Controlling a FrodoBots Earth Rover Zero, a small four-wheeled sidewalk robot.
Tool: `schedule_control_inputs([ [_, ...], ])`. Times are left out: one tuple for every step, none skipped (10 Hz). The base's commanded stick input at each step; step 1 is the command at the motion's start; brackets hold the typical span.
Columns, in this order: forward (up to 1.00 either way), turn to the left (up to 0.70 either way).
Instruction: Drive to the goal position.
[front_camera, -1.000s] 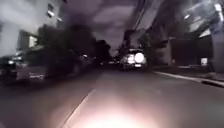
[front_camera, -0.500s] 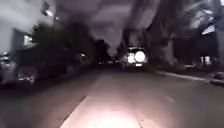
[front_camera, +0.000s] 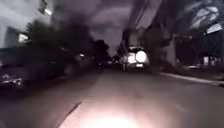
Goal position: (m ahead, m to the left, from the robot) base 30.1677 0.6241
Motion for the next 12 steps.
schedule_control_inputs([
  [1.00, 0.00],
  [1.00, 0.00],
  [1.00, 0.16],
  [1.00, 0.27],
  [1.00, 0.14],
  [1.00, 0.00],
  [1.00, 0.00],
  [1.00, 0.00],
  [1.00, 0.00],
  [1.00, 0.00],
  [1.00, 0.00],
  [1.00, 0.00],
])
